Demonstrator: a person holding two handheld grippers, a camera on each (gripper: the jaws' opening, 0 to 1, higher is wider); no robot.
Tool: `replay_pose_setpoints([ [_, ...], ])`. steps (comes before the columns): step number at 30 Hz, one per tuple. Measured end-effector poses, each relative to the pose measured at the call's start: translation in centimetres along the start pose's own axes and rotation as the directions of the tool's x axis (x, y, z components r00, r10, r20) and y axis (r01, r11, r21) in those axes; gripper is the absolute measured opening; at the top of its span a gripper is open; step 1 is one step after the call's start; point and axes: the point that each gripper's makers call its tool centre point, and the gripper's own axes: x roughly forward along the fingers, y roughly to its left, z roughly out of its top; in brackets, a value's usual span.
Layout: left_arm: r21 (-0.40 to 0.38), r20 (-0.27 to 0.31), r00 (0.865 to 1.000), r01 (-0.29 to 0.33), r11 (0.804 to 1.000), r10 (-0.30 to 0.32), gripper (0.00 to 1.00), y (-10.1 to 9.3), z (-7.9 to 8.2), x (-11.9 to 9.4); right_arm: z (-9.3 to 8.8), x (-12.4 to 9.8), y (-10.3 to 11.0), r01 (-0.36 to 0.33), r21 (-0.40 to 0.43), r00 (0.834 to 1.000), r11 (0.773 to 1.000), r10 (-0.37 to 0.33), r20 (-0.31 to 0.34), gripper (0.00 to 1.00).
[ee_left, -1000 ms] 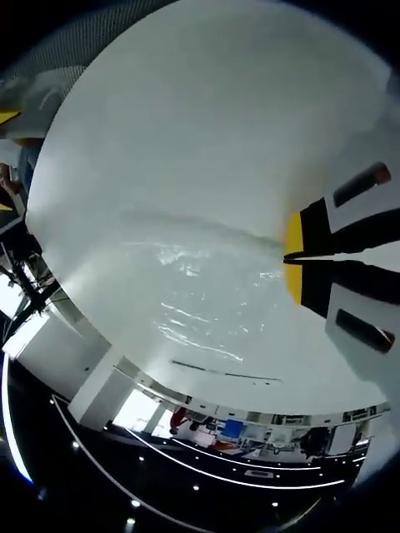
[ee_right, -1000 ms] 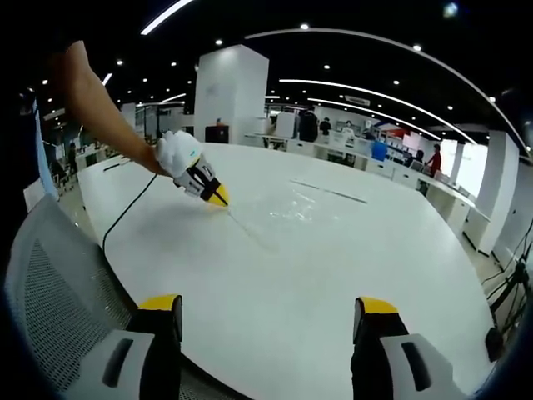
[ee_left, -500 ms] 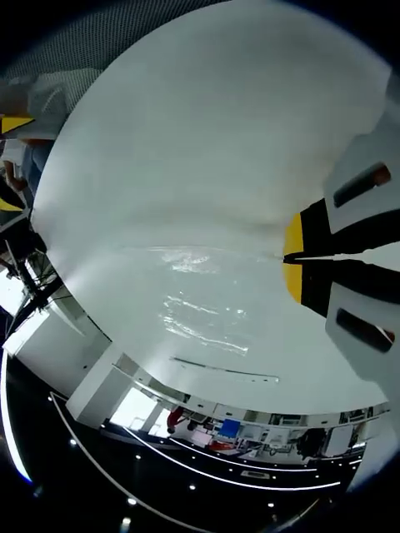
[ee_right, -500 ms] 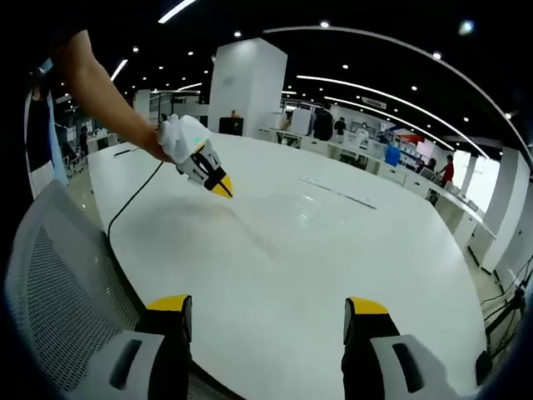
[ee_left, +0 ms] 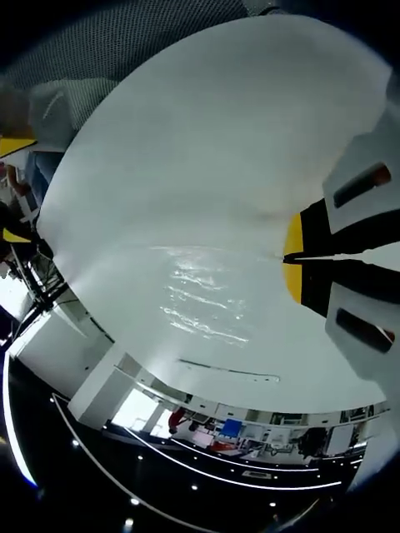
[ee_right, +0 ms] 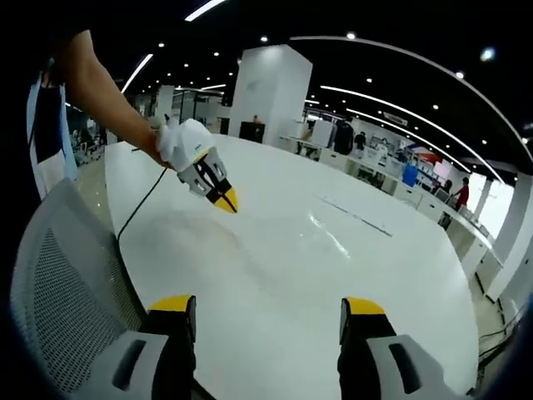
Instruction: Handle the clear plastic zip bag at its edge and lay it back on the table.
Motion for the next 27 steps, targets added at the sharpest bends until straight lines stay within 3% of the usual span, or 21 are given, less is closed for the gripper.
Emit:
replay_pose_setpoints([
  [27, -0.015, -0.004, 0.999, 0.044, 0.999, -0.044, 0.0, -3.8, 2.5, -3.0, 3.2, 2.7, 2.3, -0.13, -0.116, 0.991, 0.985, 0.133, 0.012, 0.45],
])
